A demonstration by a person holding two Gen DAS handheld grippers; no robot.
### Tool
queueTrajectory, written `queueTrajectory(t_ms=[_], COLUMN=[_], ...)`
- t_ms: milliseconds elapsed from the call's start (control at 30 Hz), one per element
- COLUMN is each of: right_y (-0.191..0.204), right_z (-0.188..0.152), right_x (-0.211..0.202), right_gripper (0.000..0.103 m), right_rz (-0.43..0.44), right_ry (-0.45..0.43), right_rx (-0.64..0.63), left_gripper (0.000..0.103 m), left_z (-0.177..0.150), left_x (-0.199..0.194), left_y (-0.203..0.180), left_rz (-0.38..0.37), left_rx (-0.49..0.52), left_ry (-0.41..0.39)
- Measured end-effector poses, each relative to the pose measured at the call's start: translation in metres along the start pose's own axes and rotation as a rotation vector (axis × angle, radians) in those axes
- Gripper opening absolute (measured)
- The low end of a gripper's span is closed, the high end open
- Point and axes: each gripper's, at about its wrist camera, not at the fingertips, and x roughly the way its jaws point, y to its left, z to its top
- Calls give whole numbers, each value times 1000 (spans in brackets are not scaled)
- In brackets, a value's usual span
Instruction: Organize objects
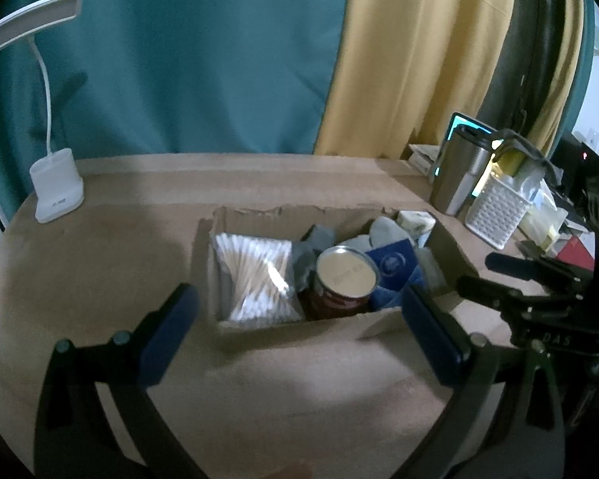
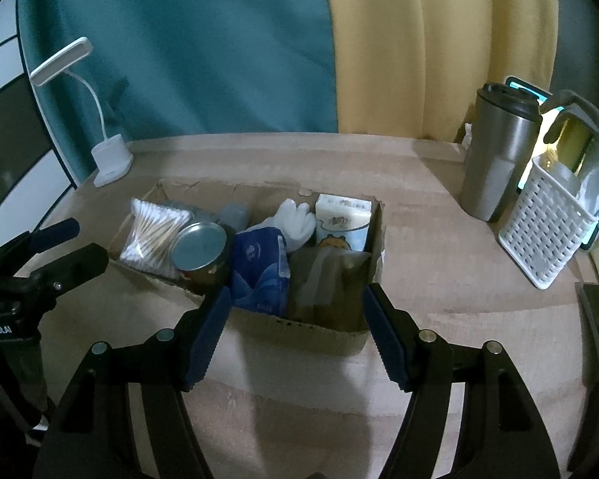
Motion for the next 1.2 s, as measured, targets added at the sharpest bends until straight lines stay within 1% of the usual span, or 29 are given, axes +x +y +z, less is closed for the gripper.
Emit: queueTrajectory(t_ms=[600,1200], right_y=[6,17], right_z=[-19,-31], right_x=[-6,-13], right_gripper=[72,72], right_rz=[-1,-1], right_ry=[13,15], right_rx=[-4,-9], left_gripper=[102,102], left_z=[-19,-31], left_x=[-9,-20], left_y=[0,1], left_rz=[-2,1], left_rx=[-3,6], left_ry=[14,21])
